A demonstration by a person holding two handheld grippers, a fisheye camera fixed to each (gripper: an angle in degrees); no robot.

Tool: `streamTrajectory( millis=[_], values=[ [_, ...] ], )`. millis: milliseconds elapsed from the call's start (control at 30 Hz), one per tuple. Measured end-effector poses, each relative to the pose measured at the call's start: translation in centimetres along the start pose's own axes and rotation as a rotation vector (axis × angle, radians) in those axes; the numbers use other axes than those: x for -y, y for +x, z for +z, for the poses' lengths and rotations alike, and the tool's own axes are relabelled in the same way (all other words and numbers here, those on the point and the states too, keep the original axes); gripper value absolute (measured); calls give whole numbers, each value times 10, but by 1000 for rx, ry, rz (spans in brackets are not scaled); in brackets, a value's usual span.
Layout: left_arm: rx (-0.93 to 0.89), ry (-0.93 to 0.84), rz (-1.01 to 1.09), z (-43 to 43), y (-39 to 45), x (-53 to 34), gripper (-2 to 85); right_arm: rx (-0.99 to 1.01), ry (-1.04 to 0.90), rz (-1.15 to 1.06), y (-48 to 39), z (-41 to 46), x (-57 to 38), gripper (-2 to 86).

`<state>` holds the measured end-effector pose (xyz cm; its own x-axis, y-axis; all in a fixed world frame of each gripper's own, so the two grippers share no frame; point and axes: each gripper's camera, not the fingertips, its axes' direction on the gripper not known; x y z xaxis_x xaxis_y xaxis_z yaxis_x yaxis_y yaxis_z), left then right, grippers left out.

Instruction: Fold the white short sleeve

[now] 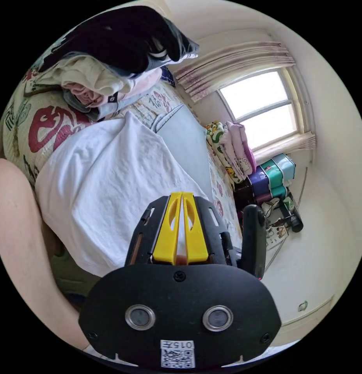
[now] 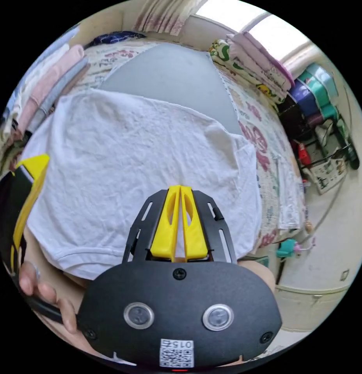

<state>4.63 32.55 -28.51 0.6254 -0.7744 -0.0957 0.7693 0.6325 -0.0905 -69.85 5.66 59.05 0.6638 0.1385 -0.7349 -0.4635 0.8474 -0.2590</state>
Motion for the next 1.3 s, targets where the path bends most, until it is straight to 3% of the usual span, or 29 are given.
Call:
streamTrajectory(
  millis=[233,633,700,800,967,1300],
  values=[
    [-23,0,-30,8,-25,-4,-9,-250,-10,-67,-26,163,-71,-10],
    [9,59,-178,33,-64,-28,-9,-337,-2,-35,22,363,-177,-5],
    [9,82,-185,38,-66,-33,-9,-351,25,-28,32,386,-196,-5],
    [54,97,-180,45,-67,-42,-9,-311,113,151,63,417,-228,-5],
    [45,97,-207,58,-69,-54,-8,-361,102,46,91,468,-255,-5],
    [72,133,-264,67,-91,-65,-9,-478,73,49,140,536,-305,-5]
  ],
)
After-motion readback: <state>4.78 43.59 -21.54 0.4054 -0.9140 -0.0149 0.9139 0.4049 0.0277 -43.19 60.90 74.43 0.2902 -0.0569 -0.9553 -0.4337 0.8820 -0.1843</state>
